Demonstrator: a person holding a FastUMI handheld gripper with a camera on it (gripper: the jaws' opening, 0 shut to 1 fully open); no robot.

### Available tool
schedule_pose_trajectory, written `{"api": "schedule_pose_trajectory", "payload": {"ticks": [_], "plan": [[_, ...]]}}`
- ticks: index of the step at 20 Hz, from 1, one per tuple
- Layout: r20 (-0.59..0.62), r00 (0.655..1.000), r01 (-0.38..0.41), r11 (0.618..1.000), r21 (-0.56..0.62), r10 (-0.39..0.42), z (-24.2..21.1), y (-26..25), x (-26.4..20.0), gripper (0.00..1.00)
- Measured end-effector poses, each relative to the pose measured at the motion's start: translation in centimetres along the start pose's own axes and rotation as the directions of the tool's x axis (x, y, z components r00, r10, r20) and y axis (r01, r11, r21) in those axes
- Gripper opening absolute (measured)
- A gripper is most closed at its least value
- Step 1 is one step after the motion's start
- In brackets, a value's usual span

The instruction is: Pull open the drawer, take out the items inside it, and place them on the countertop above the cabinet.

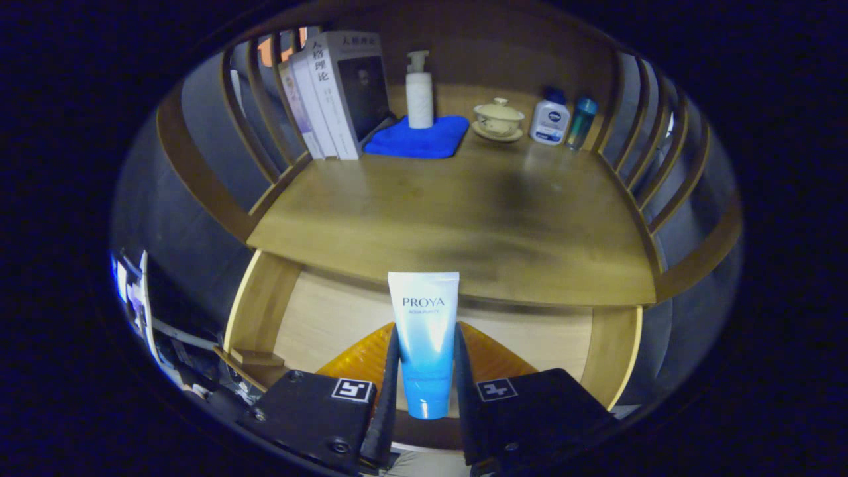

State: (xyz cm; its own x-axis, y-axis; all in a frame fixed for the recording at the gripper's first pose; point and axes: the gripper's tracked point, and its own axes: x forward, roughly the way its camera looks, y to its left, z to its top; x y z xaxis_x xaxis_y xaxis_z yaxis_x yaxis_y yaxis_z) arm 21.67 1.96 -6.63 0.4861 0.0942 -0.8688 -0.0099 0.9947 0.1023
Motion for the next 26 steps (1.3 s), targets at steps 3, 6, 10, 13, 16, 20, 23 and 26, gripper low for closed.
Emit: {"api": "schedule_pose_trajectory", "payload": {"ticks": [3,6,10,13,16,20,23,26], "plan": [[0.017,1.0,0.012,0.999,0.05,-0.012,2.3,-0.6,-0.1,0.44],[0.033,0.998,0.043,0.993,0.107,-0.046,5.0,-1.7,0.5,0.44],[0.023,0.997,0.067,0.989,0.134,-0.071,7.2,-2.1,2.0,0.44],[0.018,0.996,0.079,0.988,0.131,-0.082,8.4,-1.9,2.5,0.44],[0.021,0.995,0.098,0.987,0.124,-0.102,9.7,-2.1,3.7,0.44],[0.004,0.993,0.117,0.98,0.159,-0.12,9.9,-2.4,5.8,0.44],[0.01,0.992,0.12,0.975,0.187,-0.124,10.0,-2.2,6.8,0.44],[-0.004,0.992,0.126,0.977,0.171,-0.128,9.3,-2.1,7.0,0.47]]}}
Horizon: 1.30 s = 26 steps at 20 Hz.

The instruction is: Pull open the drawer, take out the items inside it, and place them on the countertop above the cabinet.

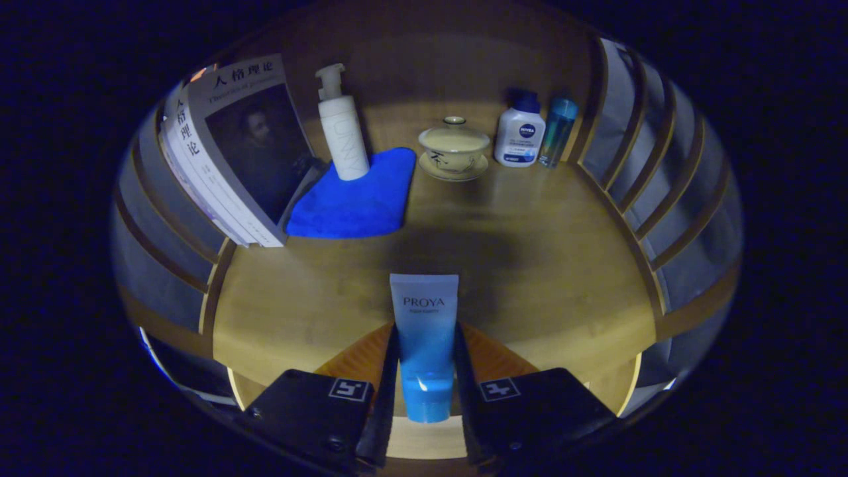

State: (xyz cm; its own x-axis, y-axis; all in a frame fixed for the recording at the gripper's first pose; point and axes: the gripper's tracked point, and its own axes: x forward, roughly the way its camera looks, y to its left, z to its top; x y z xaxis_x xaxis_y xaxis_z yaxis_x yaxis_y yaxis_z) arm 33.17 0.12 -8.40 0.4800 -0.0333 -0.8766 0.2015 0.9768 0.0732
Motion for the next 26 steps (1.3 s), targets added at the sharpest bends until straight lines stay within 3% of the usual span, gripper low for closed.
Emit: {"api": "schedule_pose_trajectory", "payload": {"ticks": [5,12,15,20,26], "plan": [[0.015,1.0,-0.02,1.0,-0.004,0.02,-0.8,0.1,-0.5,0.64],[0.128,0.988,-0.077,0.992,-0.098,0.09,-3.3,0.8,-5.2,0.66],[0.181,0.974,-0.113,0.985,-0.131,0.136,-5.7,1.3,-8.0,0.85],[0.269,0.946,-0.133,0.974,-0.184,0.18,-9.5,1.1,-11.9,0.85],[0.403,0.881,-0.18,0.964,-0.197,0.247,-12.9,1.1,-17.7,0.85]]}}
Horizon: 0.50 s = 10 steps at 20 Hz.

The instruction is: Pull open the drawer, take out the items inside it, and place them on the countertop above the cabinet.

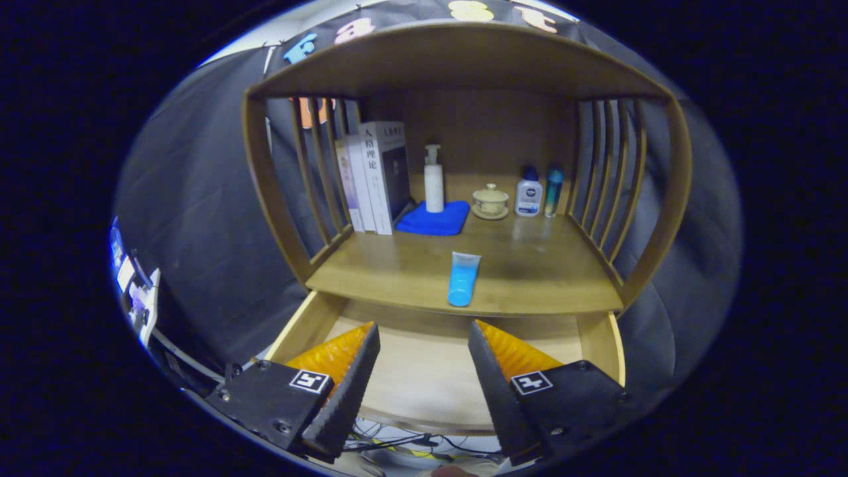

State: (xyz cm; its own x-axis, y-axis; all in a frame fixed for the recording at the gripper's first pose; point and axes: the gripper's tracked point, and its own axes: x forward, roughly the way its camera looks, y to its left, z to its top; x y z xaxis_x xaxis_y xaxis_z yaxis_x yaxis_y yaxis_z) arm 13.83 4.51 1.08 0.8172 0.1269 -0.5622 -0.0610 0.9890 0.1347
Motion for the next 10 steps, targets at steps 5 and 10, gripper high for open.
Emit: {"api": "schedule_pose_trajectory", "payload": {"ticks": [5,10], "plan": [[0.108,0.994,0.009,1.0,-0.004,-0.008,-1.1,0.5,-3.9,0.89],[0.212,0.977,0.018,1.0,-0.003,-0.017,-4.0,1.0,-6.4,0.89]]}}
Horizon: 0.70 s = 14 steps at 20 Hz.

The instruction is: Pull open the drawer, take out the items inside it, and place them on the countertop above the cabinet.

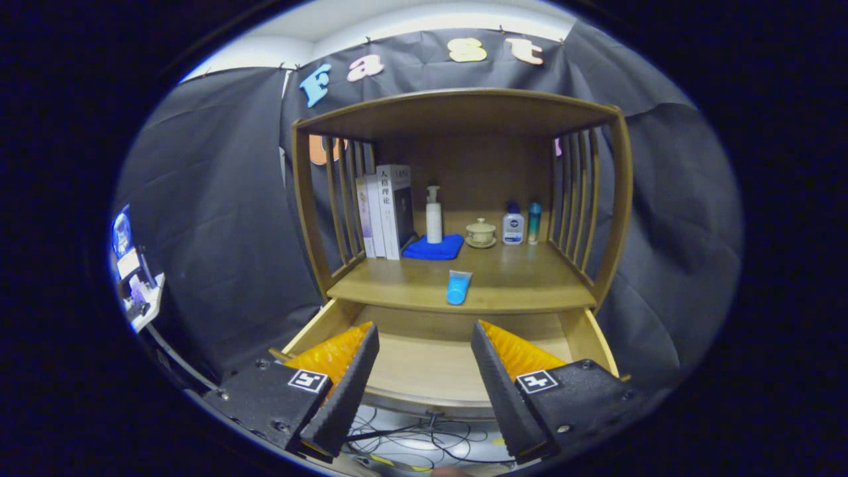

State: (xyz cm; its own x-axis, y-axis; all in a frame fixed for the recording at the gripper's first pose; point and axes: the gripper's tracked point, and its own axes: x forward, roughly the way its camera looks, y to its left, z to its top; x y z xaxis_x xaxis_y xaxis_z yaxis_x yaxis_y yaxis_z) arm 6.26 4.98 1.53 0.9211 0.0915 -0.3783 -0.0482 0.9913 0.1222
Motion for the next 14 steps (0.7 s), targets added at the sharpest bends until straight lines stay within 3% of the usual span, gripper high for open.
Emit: {"api": "schedule_pose_trajectory", "payload": {"ticks": [5,14], "plan": [[0.052,0.997,-0.052,0.999,0.012,0.051,-4.7,1.4,-1.8,0.89],[0.037,0.999,0.006,1.0,-0.008,-0.005,-12.3,0.2,-0.6,0.89]]}}
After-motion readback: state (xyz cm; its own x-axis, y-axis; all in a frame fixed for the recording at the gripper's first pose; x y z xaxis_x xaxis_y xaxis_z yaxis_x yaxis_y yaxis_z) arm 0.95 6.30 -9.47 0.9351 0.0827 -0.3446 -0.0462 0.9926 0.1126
